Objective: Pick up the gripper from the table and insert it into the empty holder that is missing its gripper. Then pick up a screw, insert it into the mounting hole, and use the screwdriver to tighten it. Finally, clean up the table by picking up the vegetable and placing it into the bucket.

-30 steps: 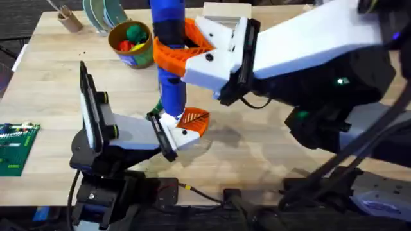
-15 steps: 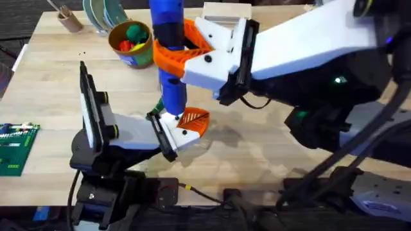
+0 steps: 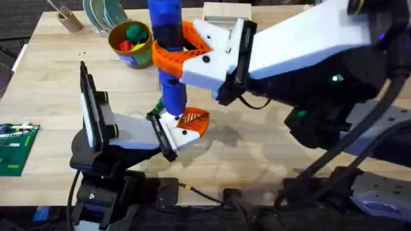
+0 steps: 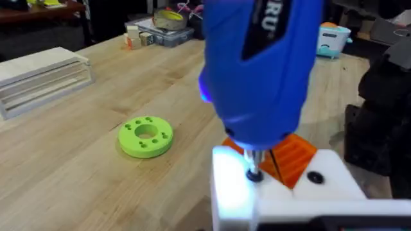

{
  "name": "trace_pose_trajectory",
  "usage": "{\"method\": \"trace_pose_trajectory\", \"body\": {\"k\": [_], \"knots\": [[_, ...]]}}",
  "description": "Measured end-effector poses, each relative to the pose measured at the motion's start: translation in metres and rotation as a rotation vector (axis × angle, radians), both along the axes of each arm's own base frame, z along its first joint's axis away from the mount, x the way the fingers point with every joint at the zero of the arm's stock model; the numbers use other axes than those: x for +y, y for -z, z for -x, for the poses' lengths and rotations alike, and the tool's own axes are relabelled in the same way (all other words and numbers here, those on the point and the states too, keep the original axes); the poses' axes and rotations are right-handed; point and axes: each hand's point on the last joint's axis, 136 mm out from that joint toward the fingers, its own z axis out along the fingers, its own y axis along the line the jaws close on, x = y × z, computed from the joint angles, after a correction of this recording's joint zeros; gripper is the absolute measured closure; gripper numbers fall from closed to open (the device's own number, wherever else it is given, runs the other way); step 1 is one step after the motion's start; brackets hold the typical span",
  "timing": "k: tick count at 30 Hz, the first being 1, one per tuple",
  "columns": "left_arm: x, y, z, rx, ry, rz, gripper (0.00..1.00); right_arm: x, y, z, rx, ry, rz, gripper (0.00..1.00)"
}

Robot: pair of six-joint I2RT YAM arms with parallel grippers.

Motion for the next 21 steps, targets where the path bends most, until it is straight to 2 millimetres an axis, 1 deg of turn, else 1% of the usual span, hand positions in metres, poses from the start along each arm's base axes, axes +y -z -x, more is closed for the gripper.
{"method": "trace_pose_trajectory", "body": {"k": [9, 11, 14, 18, 21], "knots": [[0.0, 0.0, 0.0, 0.0, 0.0, 0.0, 0.992, 0.0, 0.0, 0.0, 0.0, 0.0, -0.001, 0.971], [0.0, 0.0, 0.0, 0.0, 0.0, 0.0, 0.992, -0.001, -0.003, 0.001, -0.009, 0.0, -0.011, 0.971], [0.0, 0.0, 0.0, 0.0, 0.0, 0.0, 0.992, -0.006, -0.017, 0.003, -0.061, 0.005, -0.066, 0.971], [0.0, 0.0, 0.0, 0.0, 0.0, 0.0, 0.992, -0.02, -0.037, 0.002, -0.134, 0.033, -0.141, 0.971], [0.0, 0.0, 0.0, 0.0, 0.0, 0.0, 0.992, -0.027, -0.04, -0.009, -0.138, 0.075, -0.147, 0.971]]}}
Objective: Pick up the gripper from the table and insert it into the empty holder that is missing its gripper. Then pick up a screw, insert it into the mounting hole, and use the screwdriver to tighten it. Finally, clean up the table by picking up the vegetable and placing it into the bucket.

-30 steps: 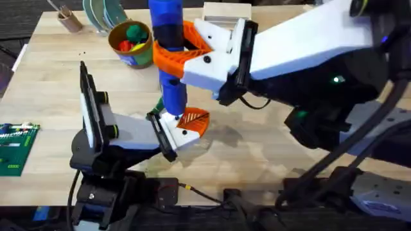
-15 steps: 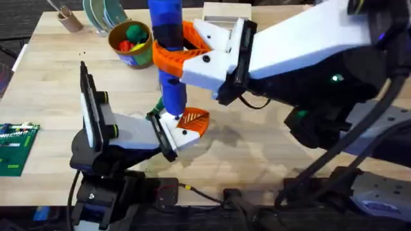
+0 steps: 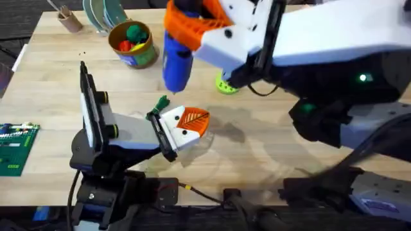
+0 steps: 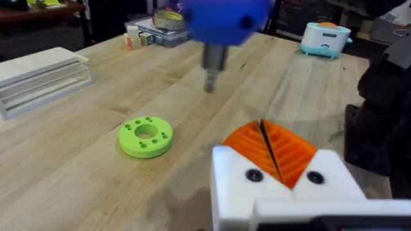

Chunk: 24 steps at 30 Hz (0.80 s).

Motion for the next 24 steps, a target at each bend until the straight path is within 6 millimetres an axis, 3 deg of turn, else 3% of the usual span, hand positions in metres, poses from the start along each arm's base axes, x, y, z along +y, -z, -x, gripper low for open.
{"method": "trace_pose_trajectory", "body": {"k": [3, 7, 11, 15, 21, 24], "knots": [[0.0, 0.0, 0.0, 0.0, 0.0, 0.0, 0.992, -0.007, 0.013, -0.024, 0.021, 0.079, 0.056, 0.971], [0.0, 0.0, 0.0, 0.0, 0.0, 0.0, 0.992, -0.028, 0.048, -0.074, 0.051, 0.255, 0.208, 0.971], [0.0, 0.0, 0.0, 0.001, 0.0, 0.0, 0.992, -0.066, 0.096, -0.128, 0.081, 0.456, 0.456, 0.971], [0.0, 0.0, 0.0, 0.0, 0.0, 0.0, 0.992, -0.111, 0.138, -0.164, 0.087, 0.614, 0.705, 0.971], [0.0, 0.0, 0.0, 0.0, -0.001, 0.0, 0.992, -0.167, 0.155, -0.213, 0.003, 0.828, 0.909, 0.971], [0.0, 0.0, 0.0, 0.0, -0.001, 0.0, 0.992, -0.179, 0.164, -0.231, -0.016, 0.865, 0.981, 0.971]]}}
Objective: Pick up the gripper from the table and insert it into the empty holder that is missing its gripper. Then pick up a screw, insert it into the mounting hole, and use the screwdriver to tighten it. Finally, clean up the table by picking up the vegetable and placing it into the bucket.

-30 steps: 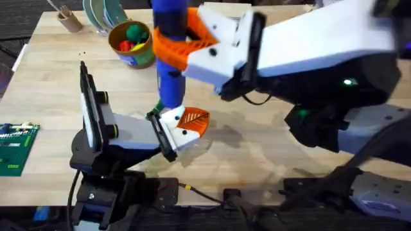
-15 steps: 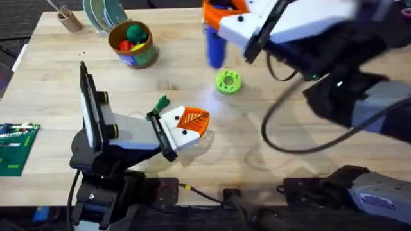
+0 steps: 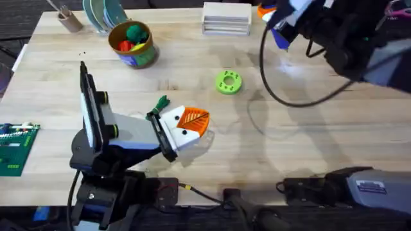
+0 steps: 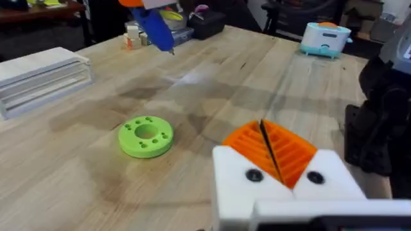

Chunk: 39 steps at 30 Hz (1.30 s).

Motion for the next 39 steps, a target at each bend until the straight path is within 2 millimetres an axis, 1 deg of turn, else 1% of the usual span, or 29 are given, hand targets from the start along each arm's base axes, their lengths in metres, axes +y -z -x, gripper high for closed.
{"method": "trace_pose_trajectory", "body": {"k": [2, 5, 7, 10, 13, 15, 20, 22, 28, 30, 33, 37, 38, 39], "knots": [[0.0, 0.0, 0.0, 0.0, 0.0, 0.0, 0.992, -0.001, 0.014, -0.008, 0.031, -0.004, 0.06, 0.971], [0.0, 0.0, 0.0, 0.0, 0.0, 0.0, 0.992, 0.0, 0.046, -0.014, 0.111, -0.033, 0.156, 0.971], [0.0, 0.0, 0.0, 0.0, 0.0, 0.0, 0.992, 0.001, 0.071, -0.015, 0.166, -0.06, 0.224, 0.971], [0.0, 0.0, 0.0, 0.0, 0.0, 0.0, 0.992, 0.0, 0.102, -0.014, 0.21, -0.084, 0.32, 0.971], [0.0, 0.0, 0.0, 0.0, 0.0, 0.0, 0.992, -0.001, 0.121, -0.013, 0.229, -0.101, 0.395, 0.971], [0.0, 0.0, 0.0, 0.0, 0.0, 0.0, 0.992, -0.001, 0.128, -0.013, 0.229, -0.11, 0.433, 0.971], [0.0, 0.0, 0.0, 0.0, 0.0, 0.0, 0.992, 0.005, 0.134, -0.009, 0.241, -0.14, 0.483, 0.971], [0.0, 0.0, 0.0, 0.0, 0.0, 0.0, 0.992, 0.008, 0.14, -0.003, 0.271, -0.161, 0.501, 0.971], [0.0, 0.0, 0.0, 0.0, 0.0, 0.0, 0.992, 0.012, 0.165, 0.022, 0.398, -0.222, 0.556, 0.971], [0.0, 0.0, 0.0, 0.0, 0.0, 0.0, 0.992, 0.011, 0.174, 0.027, 0.43, -0.232, 0.568, 0.971], [0.0, 0.0, 0.0, 0.0, 0.0, 0.0, 0.992, 0.01, 0.181, 0.028, 0.449, -0.236, 0.577, 0.958], [0.0, 0.0, 0.0, 0.0, 0.0, 0.0, 0.992, 0.01, 0.183, 0.027, 0.453, -0.236, 0.575, 0.844], [0.0, 0.0, 0.0, 0.0, 0.0, 0.0, 0.992, 0.01, 0.182, 0.027, 0.454, -0.235, 0.571, 0.758], [0.0, 0.0, 0.0, 0.0, 0.0, 0.0, 0.992, 0.01, 0.182, 0.027, 0.452, -0.234, 0.57, 0.622]]}}
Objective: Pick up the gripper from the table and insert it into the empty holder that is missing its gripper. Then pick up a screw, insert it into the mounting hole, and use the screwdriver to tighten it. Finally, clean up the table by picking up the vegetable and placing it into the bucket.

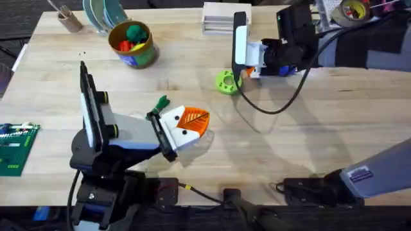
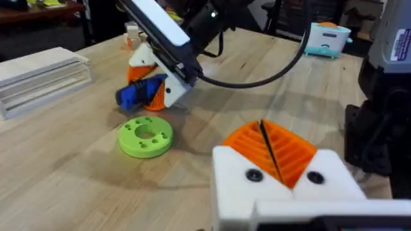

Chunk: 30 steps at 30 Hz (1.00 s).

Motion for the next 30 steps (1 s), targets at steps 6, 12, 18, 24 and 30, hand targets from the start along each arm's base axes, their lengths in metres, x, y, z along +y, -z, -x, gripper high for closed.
{"method": "trace_pose_trajectory", "body": {"k": [6, 12, 18, 24, 30], "knots": [[0.0, 0.0, 0.0, 0.0, 0.0, 0.0, 0.992, 0.001, -0.013, -0.013, -0.051, 0.006, -0.008, 0.015], [0.0, 0.0, 0.0, 0.0, 0.0, 0.0, 0.992, 0.002, -0.013, -0.012, -0.042, 0.02, -0.016, 0.01], [0.0, 0.0, 0.0, 0.0, 0.0, 0.0, 0.992, 0.005, -0.018, -0.005, -0.005, 0.085, -0.07, 0.009], [0.0, 0.0, 0.0, -0.002, 0.0, -0.001, 0.612, 0.008, -0.068, -0.005, -0.051, 0.219, -0.221, 0.011], [0.0, 0.0, 0.0, 0.0, 0.0, 0.0, 0.011, 0.006, -0.138, -0.001, -0.133, 0.338, -0.414, 0.009]]}}
